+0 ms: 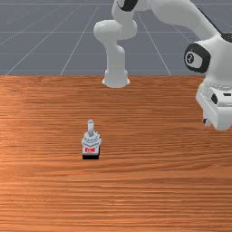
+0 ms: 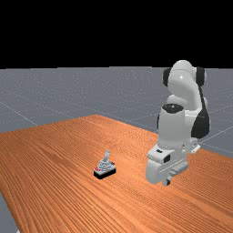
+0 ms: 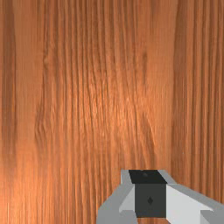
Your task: Turn on the trigger
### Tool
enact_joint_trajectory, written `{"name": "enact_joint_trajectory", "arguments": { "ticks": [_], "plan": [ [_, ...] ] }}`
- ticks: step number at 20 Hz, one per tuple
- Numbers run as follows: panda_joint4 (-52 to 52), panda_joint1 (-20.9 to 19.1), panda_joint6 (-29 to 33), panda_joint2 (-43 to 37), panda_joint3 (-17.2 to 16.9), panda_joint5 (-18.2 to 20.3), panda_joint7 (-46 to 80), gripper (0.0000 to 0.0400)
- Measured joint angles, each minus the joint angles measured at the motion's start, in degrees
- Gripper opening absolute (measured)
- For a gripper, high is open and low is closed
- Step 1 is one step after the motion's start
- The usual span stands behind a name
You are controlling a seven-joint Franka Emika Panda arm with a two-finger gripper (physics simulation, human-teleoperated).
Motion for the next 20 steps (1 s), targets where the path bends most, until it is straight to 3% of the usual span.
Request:
{"name": "enact_joint_trajectory", "arguments": {
  "ticks": [4,6,7,8,9,11,12,13,14,15,16,18,19,20],
  "plan": [
    [-17.8,1.6,7.1,-10.5,0.1,0.4,6.3,0.0000],
    [-28.6,3.5,14.0,-16.8,0.1,-2.0,8.7,0.0000],
    [-33.8,5.8,19.1,-19.6,-1.7,-6.8,14.1,0.0000],
    [-37.3,6.5,20.5,-21.8,-1.5,-7.8,16.0,0.0000],
    [-38.8,6.4,20.4,-22.9,-0.4,-6.1,15.0,0.0000],
    [-44.7,7.8,23.1,-26.8,-0.3,-9.1,19.7,0.0000],
    [-44.5,6.4,18.7,-27.3,2.3,-1.3,14.7,0.0000],
    [-45.1,8.3,14.3,-28.3,2.1,-5.8,19.0,0.0000],
    [-50.9,7.3,20.5,-31.8,4.0,-1.2,12.1,0.0000],
    [-49.8,9.6,15.0,-31.7,3.5,-6.0,21.3,0.0000],
    [-49.6,10.7,11.3,-32.0,4.1,-7.9,24.3,0.0000],
    [-54.1,11.1,15.3,-35.1,5.2,-6.3,24.4,0.0000],
    [-57.9,10.6,20.3,-37.4,5.1,-2.5,20.8,0.0000],
    [-60.3,10.1,22.6,-38.9,4.6,-4.9,21.3,0.0000]
  ]
}}
